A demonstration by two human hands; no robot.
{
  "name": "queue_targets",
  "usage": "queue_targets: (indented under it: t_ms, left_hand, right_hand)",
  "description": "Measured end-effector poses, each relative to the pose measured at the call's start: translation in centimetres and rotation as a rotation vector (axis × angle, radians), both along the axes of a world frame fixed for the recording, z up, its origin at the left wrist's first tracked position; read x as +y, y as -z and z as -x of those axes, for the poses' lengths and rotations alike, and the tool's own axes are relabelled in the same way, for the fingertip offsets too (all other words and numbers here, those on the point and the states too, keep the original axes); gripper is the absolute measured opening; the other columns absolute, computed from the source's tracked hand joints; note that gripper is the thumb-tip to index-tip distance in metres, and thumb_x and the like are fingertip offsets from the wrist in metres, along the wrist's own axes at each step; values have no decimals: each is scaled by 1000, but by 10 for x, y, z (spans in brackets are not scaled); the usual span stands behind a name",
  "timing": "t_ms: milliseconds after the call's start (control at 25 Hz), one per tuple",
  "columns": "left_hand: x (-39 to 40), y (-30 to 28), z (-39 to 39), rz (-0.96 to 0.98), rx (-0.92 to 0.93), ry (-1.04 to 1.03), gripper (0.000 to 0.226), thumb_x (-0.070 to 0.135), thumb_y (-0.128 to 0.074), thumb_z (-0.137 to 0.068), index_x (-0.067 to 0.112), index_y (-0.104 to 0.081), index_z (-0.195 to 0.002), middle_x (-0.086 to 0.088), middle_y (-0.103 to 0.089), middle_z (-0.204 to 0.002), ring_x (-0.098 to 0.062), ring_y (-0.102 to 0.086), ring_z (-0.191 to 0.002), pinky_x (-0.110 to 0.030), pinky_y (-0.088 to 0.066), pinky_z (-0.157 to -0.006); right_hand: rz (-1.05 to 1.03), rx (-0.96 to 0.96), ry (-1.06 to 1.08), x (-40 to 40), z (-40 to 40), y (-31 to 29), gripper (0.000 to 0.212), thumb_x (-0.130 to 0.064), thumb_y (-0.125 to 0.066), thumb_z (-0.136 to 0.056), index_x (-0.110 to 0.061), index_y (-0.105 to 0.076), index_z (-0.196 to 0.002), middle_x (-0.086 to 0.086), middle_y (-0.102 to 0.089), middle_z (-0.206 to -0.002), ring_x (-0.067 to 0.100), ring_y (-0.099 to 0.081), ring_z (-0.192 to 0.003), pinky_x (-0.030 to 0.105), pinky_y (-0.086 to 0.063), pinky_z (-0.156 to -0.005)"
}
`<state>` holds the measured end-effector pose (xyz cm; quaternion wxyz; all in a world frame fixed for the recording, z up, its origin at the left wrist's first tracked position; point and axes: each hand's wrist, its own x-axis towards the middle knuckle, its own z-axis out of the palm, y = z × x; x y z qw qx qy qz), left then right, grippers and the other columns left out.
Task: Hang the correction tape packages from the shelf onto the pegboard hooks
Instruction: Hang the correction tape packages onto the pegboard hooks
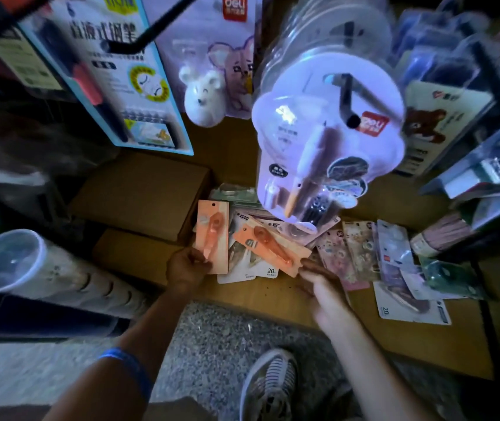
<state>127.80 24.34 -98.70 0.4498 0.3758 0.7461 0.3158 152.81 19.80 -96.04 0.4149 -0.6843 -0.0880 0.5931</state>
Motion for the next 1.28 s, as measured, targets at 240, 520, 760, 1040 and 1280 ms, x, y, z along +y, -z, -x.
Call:
queue_targets:
  t_ms: [240, 520, 760, 1040, 1280]
  left_hand:
    - [-11, -30, -15, 15, -192, -55, 40, -23, -62, -75, 15, -46, -70, -23, -63, -112, -35, -61, -101, -27, -48, -68]
    - [-64, -76, -35, 199, -352, 108, 36, -16, -55, -79, 16, -71, -80, -7, -69, -105, -26, -58, -83, -30, -48, -66]
    - [-138, -129, -90, 128, -457, -5, 32, -12, -46, -89, 1, -75, -85, -15, -69, -93, -30, -58, -79, -32, -49, -63]
    - [-189, -209, -140, 18, -570, 267, 29, 25, -84, -69, -2, -78, -78, -27, -74, -87, -29, -69, -76, -42, -55, -78]
    - [-218, -298, -121, -124, -661, 469, 32, 18, -91, -59, -1, -79, -83, -23, -76, -88, -27, -68, -75, -31, -55, -72]
  right_hand:
    - [-95, -108, 118, 1, 1, -11, 25, 0, -78, -71, -17, -75, -88, 8, -76, -101, 27, -68, -102, 47, -52, -98]
    - [-155, -116, 590, -26, 3, -53, 35, 22, -64, -71, -13, -64, -65, 11, -69, -82, 39, -69, -96, 51, -60, -77]
    - [-179, 279, 484, -109, 3, -113, 49, 18, -59, -72, 3, -63, -118, 18, -69, -103, 21, -64, -83, 30, -56, -56]
    - [-289, 178, 158, -208, 9, -195, 42, 23, -64, -60, 10, -66, -100, 20, -73, -67, 29, -69, -62, 25, -54, -47]
    - [-492, -68, 134, -229, 4, -271, 21, 3, -68, -85, 0, -68, -105, 14, -77, -95, 19, -72, -95, 17, -48, -69]
